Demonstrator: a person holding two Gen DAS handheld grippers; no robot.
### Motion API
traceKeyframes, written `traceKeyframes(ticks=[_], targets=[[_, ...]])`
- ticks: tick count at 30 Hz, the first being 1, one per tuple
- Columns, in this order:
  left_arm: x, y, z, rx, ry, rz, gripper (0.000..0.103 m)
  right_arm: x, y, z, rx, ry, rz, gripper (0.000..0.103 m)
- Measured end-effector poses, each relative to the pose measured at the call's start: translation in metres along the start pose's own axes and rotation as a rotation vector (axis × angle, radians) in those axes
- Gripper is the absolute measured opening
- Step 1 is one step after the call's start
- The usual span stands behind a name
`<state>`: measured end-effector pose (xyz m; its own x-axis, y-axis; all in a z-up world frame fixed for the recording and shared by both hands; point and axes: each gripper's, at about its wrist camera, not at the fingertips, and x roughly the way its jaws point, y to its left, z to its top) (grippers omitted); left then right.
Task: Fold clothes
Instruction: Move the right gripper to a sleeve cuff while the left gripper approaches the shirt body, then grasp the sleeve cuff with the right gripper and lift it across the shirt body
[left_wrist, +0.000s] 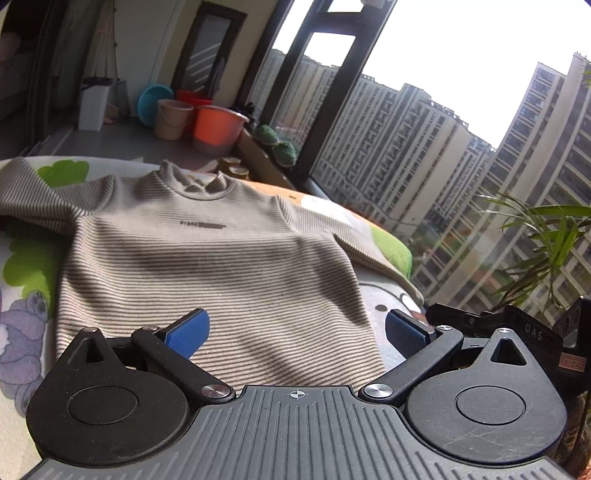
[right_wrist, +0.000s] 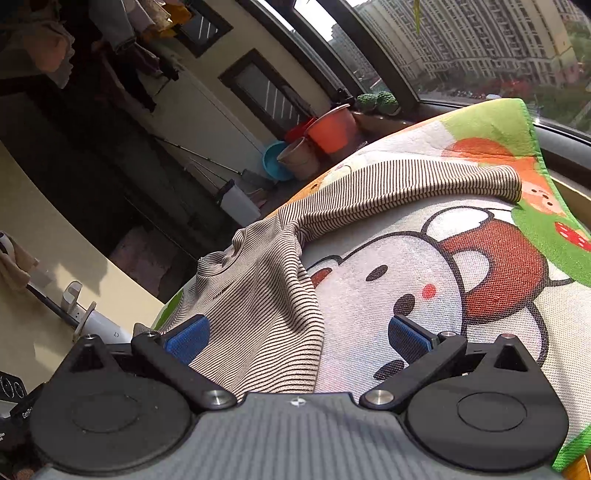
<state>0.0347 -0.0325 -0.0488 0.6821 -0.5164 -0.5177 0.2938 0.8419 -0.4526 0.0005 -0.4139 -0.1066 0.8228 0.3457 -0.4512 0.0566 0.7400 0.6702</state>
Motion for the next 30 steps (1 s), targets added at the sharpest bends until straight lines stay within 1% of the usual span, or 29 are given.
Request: traceKeyframes(ticks=[2, 4, 6, 9, 10, 15, 17, 18, 19, 20, 21, 24, 25, 26, 27, 28, 29, 30], targets=[[0.022, 0.008, 0.010, -0.007, -0.019, -0.037, 0.103, 0.006, -0.015, 0.006, 0.057, -0.027, -0.024, 0.103], [0.042, 0.025, 0.016, -0.071, -0.025, -0.109, 0.103, 0.013, -0.029, 0.010, 0.107, -0.042, -0.050, 0.103], [0.058, 0.041, 0.019, -0.131, -0.030, -0.154, 0.103, 0.019, -0.040, 0.013, 0.156, -0.054, -0.064, 0.103], [0.064, 0.047, 0.019, -0.137, -0.016, -0.172, 0.103, 0.021, -0.046, 0.013, 0.230, -0.057, -0.038, 0.103], [0.065, 0.049, 0.019, -0.137, -0.011, -0.178, 0.103, 0.024, -0.050, 0.015, 0.253, -0.058, -0.043, 0.103], [0.074, 0.058, 0.018, -0.139, 0.014, -0.206, 0.103, 0.048, -0.076, 0.036, 0.360, -0.063, -0.128, 0.103], [0.077, 0.061, 0.017, -0.139, 0.024, -0.217, 0.103, 0.057, -0.086, 0.044, 0.403, -0.065, -0.163, 0.098], [0.079, 0.063, 0.017, -0.140, 0.029, -0.223, 0.103, 0.062, -0.091, 0.048, 0.424, -0.067, -0.180, 0.089], [0.080, 0.065, 0.017, -0.140, 0.034, -0.228, 0.103, 0.067, -0.096, 0.052, 0.445, -0.068, -0.197, 0.075], [0.082, 0.066, 0.017, -0.140, 0.039, -0.234, 0.103, 0.072, -0.102, 0.056, 0.466, -0.069, -0.214, 0.070], [0.080, 0.069, 0.018, -0.150, 0.031, -0.238, 0.103, 0.076, -0.107, 0.060, 0.488, -0.070, -0.232, 0.067], [0.073, 0.078, 0.023, -0.184, -0.005, -0.250, 0.103, 0.091, -0.122, 0.072, 0.551, -0.072, -0.283, 0.068], [0.071, 0.081, 0.024, -0.196, -0.017, -0.254, 0.103, 0.095, -0.127, 0.076, 0.573, -0.073, -0.301, 0.070], [0.069, 0.084, 0.026, -0.207, -0.029, -0.258, 0.103, 0.100, -0.133, 0.080, 0.594, -0.074, -0.318, 0.076], [0.066, 0.087, 0.027, -0.219, -0.041, -0.262, 0.103, 0.105, -0.138, 0.084, 0.615, -0.075, -0.335, 0.081], [0.064, 0.090, 0.029, -0.230, -0.053, -0.266, 0.103, 0.110, -0.143, 0.088, 0.636, -0.076, -0.353, 0.080], [0.062, 0.093, 0.030, -0.241, -0.065, -0.270, 0.103, 0.115, -0.148, 0.092, 0.657, -0.077, -0.370, 0.077], [0.059, 0.096, 0.032, -0.253, -0.077, -0.274, 0.103, 0.119, -0.153, 0.096, 0.679, -0.078, -0.387, 0.059]])
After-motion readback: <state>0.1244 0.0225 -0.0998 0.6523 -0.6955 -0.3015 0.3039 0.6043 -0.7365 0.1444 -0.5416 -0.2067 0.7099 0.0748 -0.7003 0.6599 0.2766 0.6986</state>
